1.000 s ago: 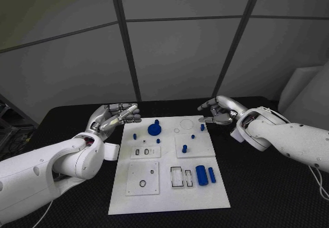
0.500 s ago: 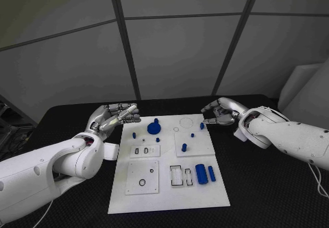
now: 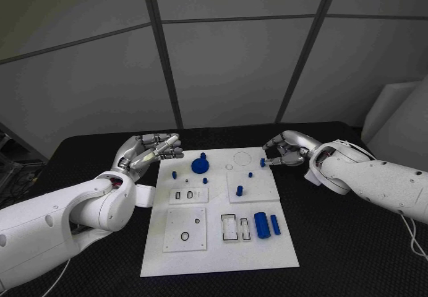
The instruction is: Assemble the parts on the task board
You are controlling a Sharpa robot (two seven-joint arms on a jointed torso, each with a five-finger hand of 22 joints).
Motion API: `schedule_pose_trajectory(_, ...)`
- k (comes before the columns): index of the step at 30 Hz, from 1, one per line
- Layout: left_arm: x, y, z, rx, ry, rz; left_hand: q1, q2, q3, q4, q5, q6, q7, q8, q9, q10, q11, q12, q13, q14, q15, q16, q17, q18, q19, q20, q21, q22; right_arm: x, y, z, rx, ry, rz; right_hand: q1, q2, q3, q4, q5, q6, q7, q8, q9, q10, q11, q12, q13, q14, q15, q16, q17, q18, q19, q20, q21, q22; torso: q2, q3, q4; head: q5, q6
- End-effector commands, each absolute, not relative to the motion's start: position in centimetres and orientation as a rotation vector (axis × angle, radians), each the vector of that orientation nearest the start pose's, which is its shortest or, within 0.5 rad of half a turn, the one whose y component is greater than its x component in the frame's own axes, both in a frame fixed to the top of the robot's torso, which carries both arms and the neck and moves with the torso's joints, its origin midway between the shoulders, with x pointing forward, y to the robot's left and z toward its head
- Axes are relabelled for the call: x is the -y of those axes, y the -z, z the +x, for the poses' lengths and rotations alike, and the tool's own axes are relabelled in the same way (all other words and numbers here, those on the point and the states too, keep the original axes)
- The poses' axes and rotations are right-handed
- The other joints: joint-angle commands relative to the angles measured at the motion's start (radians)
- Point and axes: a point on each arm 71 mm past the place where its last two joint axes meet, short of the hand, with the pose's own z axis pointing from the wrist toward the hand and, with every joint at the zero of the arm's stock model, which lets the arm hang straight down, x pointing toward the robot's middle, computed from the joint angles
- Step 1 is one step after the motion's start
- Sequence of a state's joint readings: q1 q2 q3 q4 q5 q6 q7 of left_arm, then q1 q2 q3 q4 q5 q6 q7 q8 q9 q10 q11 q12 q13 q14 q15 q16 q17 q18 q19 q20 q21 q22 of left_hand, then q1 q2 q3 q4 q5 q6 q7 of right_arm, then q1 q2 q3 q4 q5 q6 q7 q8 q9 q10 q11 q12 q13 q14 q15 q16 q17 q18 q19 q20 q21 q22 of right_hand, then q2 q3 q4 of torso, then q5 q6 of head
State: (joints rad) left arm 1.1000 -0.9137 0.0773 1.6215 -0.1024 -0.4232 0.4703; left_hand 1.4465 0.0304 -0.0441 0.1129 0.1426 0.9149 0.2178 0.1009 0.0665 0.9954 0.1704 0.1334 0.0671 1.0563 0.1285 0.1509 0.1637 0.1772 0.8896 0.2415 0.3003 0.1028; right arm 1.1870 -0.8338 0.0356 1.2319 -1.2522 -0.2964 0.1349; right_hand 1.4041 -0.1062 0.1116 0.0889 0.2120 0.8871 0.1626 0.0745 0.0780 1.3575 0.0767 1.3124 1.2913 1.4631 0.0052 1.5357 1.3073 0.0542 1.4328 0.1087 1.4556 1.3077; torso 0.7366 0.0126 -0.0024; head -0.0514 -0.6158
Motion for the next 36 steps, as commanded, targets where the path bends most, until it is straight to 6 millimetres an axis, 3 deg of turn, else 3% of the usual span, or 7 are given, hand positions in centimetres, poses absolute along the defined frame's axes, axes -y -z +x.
schedule_pose_trajectory(1,-22.1,16.5,47.1,-1.269,1.543,-1.021,0.006,0.006,0.002,-0.005,-0.004,0.002,0.003,-0.005,-0.001,0.002,0.003,-0.005,-0.001,-0.001,0.002,-0.006,0.001,0.006,0.005,0.0,-0.005,-0.001,28.2,18.0,53.6,-1.629,-0.655,0.027,0.002,0.008,-0.01,0.001,0.006,0.011,0.002,0.005,0.003,0.001,0.001,0.0,0.002,0.088,-0.002,-0.002,0.18,-0.001,-0.005,0.002,-0.005,0.016,-0.001,-0.0005,0.0002,-0.003,-0.004)
schedule_pose_trajectory(12,-22.2,16.6,47.1,-1.268,1.541,-1.021,0.006,0.006,0.002,-0.005,-0.004,0.002,0.003,-0.005,-0.001,0.002,0.003,-0.005,-0.001,-0.001,0.002,-0.006,0.001,0.006,0.005,0.0,-0.005,-0.001,27.7,19.3,53.3,-1.656,-0.66,0.031,-0.001,0.018,-0.024,0.003,0.021,0.042,0.0,0.018,0.008,0.008,-0.001,0.008,0.01,0.089,-0.004,-0.001,0.184,-0.001,-0.002,0.001,-0.003,0.02,-0.001,-0.0002,-0.0002,0.0,-0.006)
schedule_pose_trajectory(36,-22.2,16.6,47.2,-1.271,1.54,-1.023,0.007,0.007,0.004,-0.008,-0.004,0.002,0.004,-0.006,-0.001,0.002,0.004,-0.007,-0.001,0.0,0.002,-0.008,0.002,0.006,0.005,0.0,-0.006,-0.002,27.3,19.8,53.9,-1.659,-0.656,0.067,0.0,0.052,-0.023,0.007,0.035,0.08,-0.003,0.028,0.012,0.032,-0.004,0.031,0.034,0.094,-0.006,0.007,0.201,-0.007,0.014,-0.001,0.01,0.046,-0.001,-0.0002,0.0005,0.001,-0.009)
